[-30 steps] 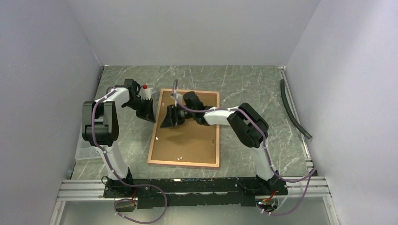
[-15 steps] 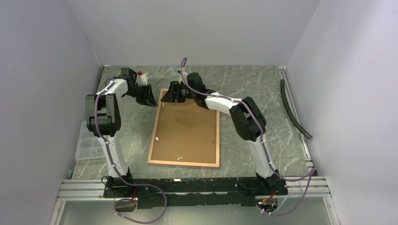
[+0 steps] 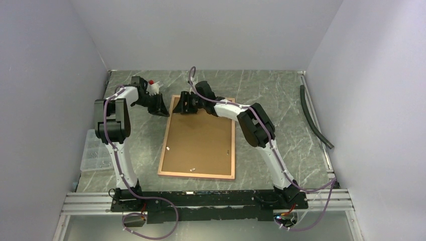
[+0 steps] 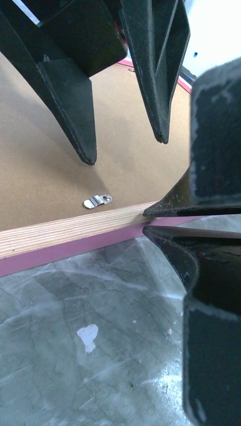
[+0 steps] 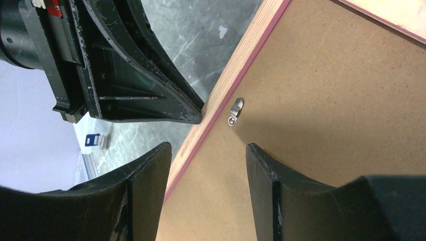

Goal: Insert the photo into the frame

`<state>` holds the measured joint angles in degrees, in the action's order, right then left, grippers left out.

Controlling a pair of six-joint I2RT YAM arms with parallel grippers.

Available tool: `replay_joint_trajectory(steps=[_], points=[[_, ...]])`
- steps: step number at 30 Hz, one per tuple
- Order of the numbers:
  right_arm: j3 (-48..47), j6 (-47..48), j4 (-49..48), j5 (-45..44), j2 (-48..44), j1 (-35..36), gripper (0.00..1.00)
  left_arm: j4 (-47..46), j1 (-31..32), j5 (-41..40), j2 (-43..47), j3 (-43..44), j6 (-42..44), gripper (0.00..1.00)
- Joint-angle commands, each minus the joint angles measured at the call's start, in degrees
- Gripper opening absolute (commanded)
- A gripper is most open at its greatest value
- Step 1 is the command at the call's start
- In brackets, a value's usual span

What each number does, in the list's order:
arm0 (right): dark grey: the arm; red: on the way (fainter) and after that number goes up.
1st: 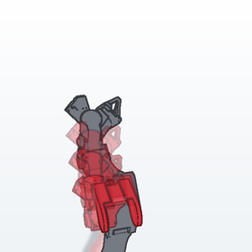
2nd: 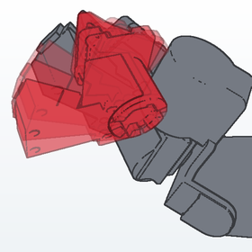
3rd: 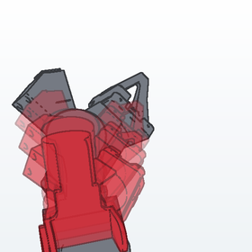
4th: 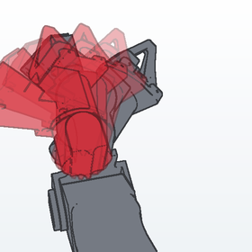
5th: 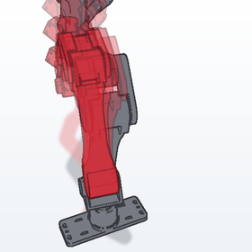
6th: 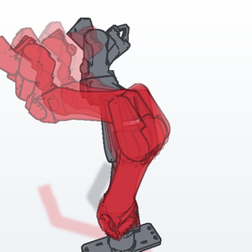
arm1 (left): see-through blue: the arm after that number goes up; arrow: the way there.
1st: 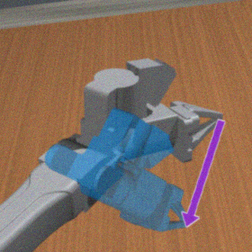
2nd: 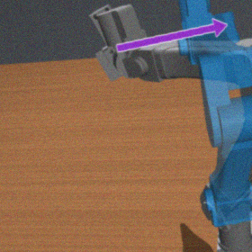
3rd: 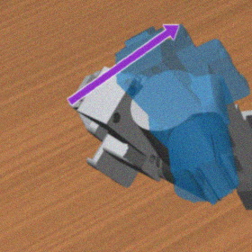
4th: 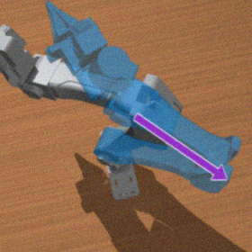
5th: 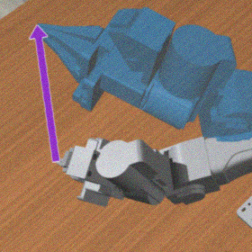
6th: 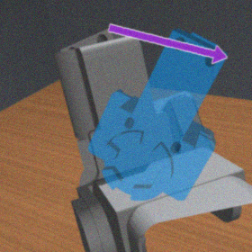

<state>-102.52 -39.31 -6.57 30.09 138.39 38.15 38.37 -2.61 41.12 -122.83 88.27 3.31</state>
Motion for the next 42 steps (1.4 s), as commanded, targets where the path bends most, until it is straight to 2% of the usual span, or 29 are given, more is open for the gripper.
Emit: replay_joint_trajectory(steps=[1,29,42], points=[[-3.1,-0.3,-0.6,0.4,1.9,0.1,0.59,-1.3,0.1,0.9,-1.0,-1.5,-0.2,0.16],[-12.8,2.7,5.6,1.8,9.3,2.4,0.50,-3.6,0.1,1.1,-0.2,-4.9,-0.4,0.09],[-16.4,4.3,5.1,8.8,12.1,3.0,0.44,-3.6,0.1,1.5,-0.3,-4.7,-0.4,0.08]])
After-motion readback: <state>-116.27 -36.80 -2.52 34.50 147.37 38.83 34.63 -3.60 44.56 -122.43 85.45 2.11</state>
